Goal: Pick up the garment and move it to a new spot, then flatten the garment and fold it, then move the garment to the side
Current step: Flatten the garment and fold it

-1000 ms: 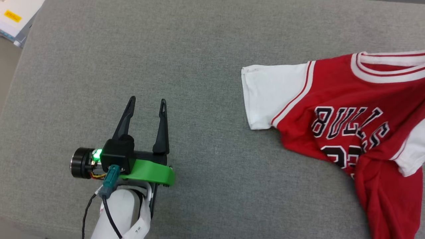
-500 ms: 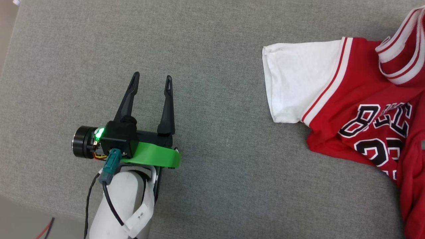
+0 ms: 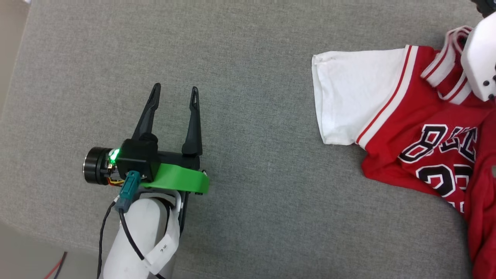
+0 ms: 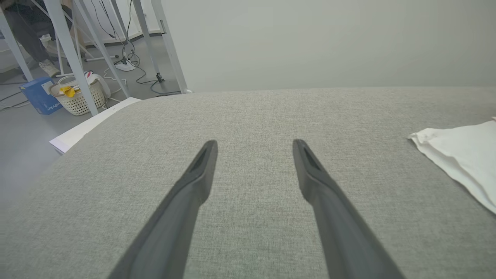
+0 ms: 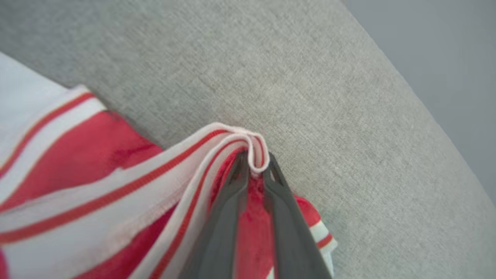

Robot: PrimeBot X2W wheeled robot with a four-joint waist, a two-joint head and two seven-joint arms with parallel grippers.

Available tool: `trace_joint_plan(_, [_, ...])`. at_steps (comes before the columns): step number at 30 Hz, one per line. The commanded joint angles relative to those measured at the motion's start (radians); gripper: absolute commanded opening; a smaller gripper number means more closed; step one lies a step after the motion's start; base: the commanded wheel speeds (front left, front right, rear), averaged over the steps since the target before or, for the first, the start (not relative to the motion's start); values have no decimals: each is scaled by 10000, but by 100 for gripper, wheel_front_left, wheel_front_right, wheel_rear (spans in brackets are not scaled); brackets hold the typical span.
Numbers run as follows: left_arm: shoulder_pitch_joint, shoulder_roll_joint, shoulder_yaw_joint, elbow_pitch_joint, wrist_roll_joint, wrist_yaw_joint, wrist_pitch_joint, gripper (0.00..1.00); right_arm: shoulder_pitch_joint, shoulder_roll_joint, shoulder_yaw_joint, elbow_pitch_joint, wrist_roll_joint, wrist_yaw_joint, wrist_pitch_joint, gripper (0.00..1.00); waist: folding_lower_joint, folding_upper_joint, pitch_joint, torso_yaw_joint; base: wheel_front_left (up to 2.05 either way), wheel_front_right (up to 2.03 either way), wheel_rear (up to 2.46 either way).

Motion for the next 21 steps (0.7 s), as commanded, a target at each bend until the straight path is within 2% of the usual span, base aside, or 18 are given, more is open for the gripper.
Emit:
trace_joint_plan(1, [47,-24,98,8,114,-9,-57,100,263,97,206,-103,221,54,-458,100,-1,38,-539,-321,0,0,0])
trace_joint_plan(6, [314,174,397,13,198,-85,-57,100,912,-356,-7,-703,403,54,-2584,100,-1,38,-1234,-750,0,0,0])
trace_joint_plan(12, [414,414,719,66,93,-330,-57,100,2240,-291,-1360,-1302,-13,54,-4699,100,-1,38,-1958,-1279,0,0,0])
trace_joint_plan(16, [182,646,853,239,-47,-667,-57,100,3427,240,-2913,-1752,-782,54,-5803,100,-1,38,-2346,-1610,0,0,0])
trace_joint_plan(18, [-47,766,873,354,-166,-851,-57,100,4142,697,-3895,-1988,-1319,54,-6264,100,-1,38,-2505,-1769,0,0,0])
trace_joint_plan(19, [-385,938,818,516,-301,-1047,-34,100,4928,1185,-4790,-2331,-1926,54,-6570,100,-1,38,-2616,-1910,0,0,0])
trace_joint_plan(21, [-866,1160,689,698,-441,-1224,194,100,5729,1736,-5700,-2733,-2525,54,-6805,100,-1,38,-2692,-2041,0,0,0])
